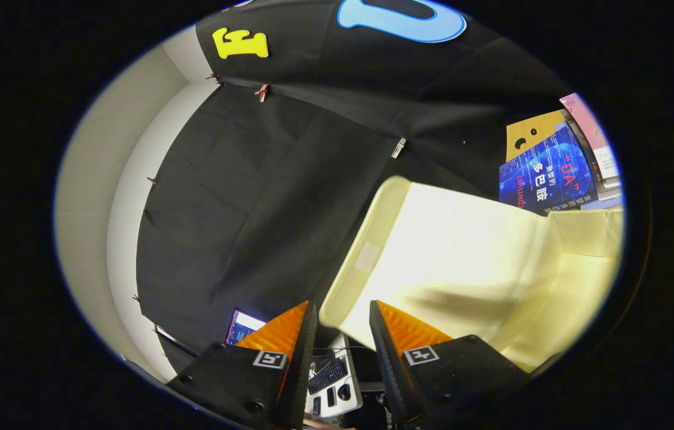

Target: Open the storage box then place both shoes into the box .Put the left shoe in first, then the right shoe, with the right side of both shoes facing outward in a uniform manner.

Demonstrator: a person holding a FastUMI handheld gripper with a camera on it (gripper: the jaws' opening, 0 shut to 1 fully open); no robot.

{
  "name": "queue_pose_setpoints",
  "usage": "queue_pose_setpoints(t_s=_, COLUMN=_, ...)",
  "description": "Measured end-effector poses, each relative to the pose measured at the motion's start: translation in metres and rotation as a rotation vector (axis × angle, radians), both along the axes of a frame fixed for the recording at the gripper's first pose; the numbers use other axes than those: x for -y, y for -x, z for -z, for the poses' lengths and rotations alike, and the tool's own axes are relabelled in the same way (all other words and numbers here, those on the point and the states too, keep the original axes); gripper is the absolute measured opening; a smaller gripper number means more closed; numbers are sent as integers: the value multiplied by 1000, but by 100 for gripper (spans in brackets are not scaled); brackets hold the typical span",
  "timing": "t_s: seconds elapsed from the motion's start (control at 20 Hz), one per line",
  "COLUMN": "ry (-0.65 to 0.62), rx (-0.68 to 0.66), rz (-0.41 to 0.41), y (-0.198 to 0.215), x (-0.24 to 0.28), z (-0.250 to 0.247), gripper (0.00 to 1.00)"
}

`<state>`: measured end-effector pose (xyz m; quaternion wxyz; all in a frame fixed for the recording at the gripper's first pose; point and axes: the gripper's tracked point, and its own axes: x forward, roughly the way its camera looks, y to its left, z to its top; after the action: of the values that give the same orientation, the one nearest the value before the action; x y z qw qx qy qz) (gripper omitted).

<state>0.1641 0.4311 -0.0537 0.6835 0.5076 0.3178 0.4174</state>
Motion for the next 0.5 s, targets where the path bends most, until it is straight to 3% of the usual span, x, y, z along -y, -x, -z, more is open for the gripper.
queue_pose_setpoints(t_s=0.15, ry=1, rx=13, rz=2, y=1, x=3, z=-1, gripper=66)
queue_pose_setpoints(t_s=0.3, ry=19, rx=35, rz=0, y=7, x=13, z=-1, gripper=95)
queue_pose_setpoints(t_s=0.5, ry=57, rx=69, rz=41, y=14, x=44, z=0, gripper=96)
